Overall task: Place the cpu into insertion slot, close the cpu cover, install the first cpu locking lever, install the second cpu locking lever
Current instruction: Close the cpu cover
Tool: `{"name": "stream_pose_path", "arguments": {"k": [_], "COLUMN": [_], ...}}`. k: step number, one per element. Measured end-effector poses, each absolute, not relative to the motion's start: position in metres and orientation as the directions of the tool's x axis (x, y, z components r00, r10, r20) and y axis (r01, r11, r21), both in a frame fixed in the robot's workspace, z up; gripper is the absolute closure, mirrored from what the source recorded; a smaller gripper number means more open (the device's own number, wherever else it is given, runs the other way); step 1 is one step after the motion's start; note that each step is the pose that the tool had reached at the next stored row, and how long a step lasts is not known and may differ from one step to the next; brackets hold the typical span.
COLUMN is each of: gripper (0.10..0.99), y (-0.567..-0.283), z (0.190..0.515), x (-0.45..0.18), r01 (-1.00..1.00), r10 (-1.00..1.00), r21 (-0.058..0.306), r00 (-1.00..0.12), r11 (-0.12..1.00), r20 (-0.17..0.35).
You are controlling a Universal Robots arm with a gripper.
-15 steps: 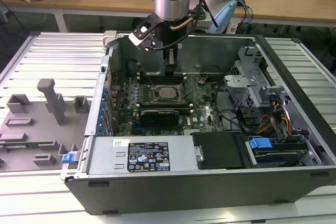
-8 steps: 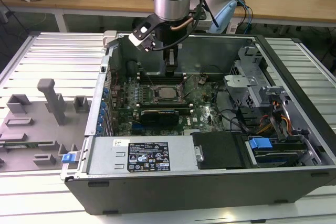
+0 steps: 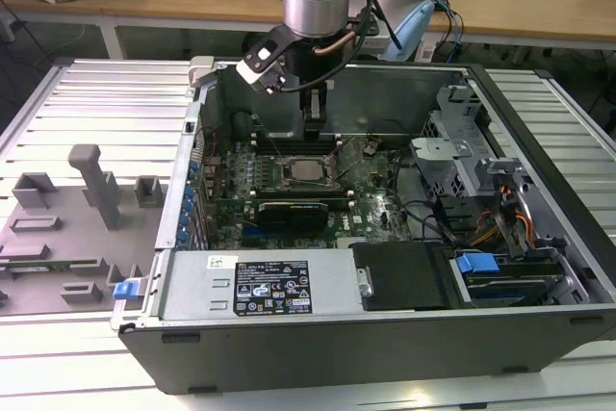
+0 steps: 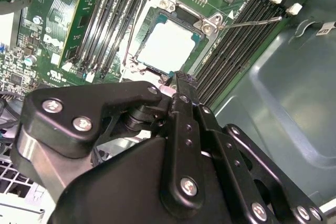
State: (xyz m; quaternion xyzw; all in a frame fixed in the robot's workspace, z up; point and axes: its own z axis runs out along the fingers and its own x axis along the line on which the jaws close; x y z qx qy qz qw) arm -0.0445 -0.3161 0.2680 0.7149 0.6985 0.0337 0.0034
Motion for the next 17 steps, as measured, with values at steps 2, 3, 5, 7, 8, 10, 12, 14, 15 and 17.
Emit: {"name": "stream_pose_path", "arguments": {"k": [2, 3, 5, 7, 8, 10, 12, 14, 15, 17], "gripper": [0.98, 0.98, 0.98, 0.98, 0.98, 0.98, 0.98, 0.98, 0.98, 0.98], "y": [-0.316, -0.316, -0.316, -0.316, -0.316, -0.316, -0.316, -0.316, -0.316, -0.316], "z": [0.268, 0.268, 0.268, 0.268, 0.268, 0.268, 0.268, 0.268, 0.268, 0.268], "x": [-0.042, -0.041, -0.037, -0.032, -0.031, -0.028, -0.021, -0.017, -0.014, -0.01], "r01": [0.998, 0.998, 0.998, 0.998, 0.998, 0.998, 0.998, 0.998, 0.998, 0.998], "r10": [0.999, 0.999, 0.999, 0.999, 0.999, 0.999, 0.999, 0.999, 0.999, 0.999], "r21": [0.052, 0.052, 0.052, 0.052, 0.052, 0.052, 0.052, 0.052, 0.052, 0.052], "r00": [0.022, 0.022, 0.022, 0.022, 0.022, 0.022, 0.022, 0.022, 0.022, 0.022], "r11": [-0.024, -0.024, -0.024, -0.024, -0.024, -0.024, -0.024, -0.024, -0.024, -0.024], "r20": [0.044, 0.044, 0.044, 0.044, 0.044, 0.044, 0.044, 0.044, 0.044, 0.044]}}
